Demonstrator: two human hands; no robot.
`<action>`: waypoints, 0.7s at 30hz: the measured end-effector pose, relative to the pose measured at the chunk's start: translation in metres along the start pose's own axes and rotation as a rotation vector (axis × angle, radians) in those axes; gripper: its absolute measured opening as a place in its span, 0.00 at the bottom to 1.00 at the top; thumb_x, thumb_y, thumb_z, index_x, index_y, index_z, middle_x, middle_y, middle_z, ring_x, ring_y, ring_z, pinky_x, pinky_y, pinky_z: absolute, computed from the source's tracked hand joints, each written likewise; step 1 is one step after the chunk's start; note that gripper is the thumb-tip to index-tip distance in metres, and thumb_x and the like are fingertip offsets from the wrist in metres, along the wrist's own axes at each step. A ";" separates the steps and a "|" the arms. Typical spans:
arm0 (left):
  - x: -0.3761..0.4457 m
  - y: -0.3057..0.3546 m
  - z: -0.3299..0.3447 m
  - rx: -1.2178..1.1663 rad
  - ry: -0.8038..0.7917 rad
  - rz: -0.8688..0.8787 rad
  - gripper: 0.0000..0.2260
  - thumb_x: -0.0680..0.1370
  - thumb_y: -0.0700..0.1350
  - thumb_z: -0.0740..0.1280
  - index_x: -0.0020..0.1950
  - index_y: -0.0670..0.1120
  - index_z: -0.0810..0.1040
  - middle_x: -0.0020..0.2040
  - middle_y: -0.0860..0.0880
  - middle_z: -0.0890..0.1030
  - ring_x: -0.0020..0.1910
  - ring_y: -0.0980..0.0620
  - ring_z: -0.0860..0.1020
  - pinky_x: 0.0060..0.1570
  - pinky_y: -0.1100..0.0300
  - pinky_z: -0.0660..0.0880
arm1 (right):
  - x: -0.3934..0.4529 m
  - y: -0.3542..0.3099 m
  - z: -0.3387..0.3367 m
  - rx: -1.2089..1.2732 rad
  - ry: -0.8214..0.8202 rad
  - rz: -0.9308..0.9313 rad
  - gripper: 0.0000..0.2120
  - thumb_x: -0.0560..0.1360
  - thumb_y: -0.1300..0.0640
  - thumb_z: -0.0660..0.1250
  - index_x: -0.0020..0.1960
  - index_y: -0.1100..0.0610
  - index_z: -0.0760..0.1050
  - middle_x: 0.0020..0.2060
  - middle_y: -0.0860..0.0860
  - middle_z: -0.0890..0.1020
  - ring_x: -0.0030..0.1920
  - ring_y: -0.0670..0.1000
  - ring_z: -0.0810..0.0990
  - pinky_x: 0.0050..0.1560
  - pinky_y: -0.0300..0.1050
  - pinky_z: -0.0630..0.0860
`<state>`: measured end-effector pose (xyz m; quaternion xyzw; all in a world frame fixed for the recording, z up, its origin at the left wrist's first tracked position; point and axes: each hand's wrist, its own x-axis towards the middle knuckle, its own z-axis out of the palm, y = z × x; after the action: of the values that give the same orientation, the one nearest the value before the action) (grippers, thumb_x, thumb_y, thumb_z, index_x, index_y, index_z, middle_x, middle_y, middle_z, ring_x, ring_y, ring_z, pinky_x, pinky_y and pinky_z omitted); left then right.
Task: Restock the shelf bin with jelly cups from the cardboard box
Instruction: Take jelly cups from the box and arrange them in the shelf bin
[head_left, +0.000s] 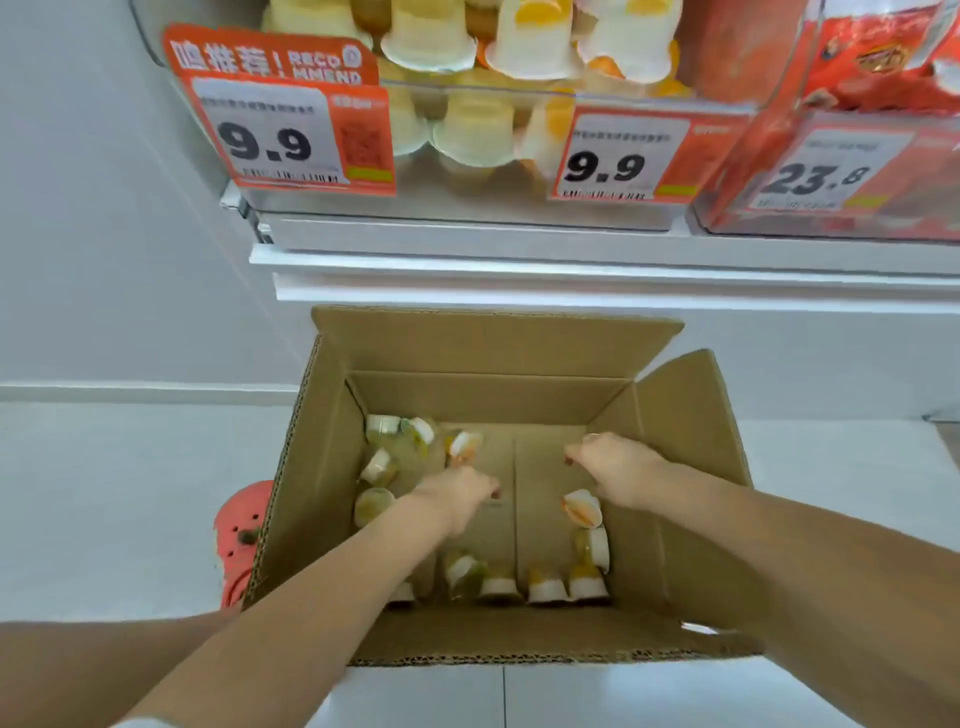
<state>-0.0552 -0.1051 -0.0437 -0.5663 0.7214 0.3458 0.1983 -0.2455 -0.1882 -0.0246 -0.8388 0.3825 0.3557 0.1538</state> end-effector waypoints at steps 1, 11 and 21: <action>0.010 0.004 0.014 0.047 -0.082 0.033 0.28 0.76 0.28 0.57 0.74 0.46 0.62 0.67 0.42 0.70 0.63 0.42 0.72 0.55 0.54 0.74 | 0.012 -0.001 0.011 -0.055 -0.048 0.002 0.24 0.76 0.69 0.61 0.70 0.56 0.63 0.62 0.57 0.72 0.61 0.57 0.72 0.56 0.51 0.75; 0.093 -0.032 0.032 0.308 0.260 -0.043 0.36 0.75 0.30 0.61 0.77 0.42 0.47 0.76 0.43 0.53 0.75 0.44 0.52 0.70 0.51 0.57 | 0.091 0.018 0.076 -0.303 -0.205 -0.169 0.17 0.81 0.59 0.55 0.69 0.57 0.66 0.67 0.58 0.70 0.66 0.57 0.69 0.59 0.51 0.69; 0.122 -0.064 0.031 -0.031 0.188 -0.090 0.26 0.72 0.28 0.61 0.68 0.42 0.65 0.68 0.41 0.68 0.66 0.41 0.70 0.63 0.50 0.69 | 0.094 0.024 0.064 0.336 -0.187 -0.154 0.21 0.71 0.59 0.71 0.62 0.56 0.68 0.55 0.53 0.75 0.55 0.54 0.76 0.39 0.40 0.70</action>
<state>-0.0314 -0.1734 -0.1657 -0.6311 0.7052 0.2931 0.1365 -0.2514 -0.2205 -0.1362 -0.7914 0.3555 0.3502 0.3531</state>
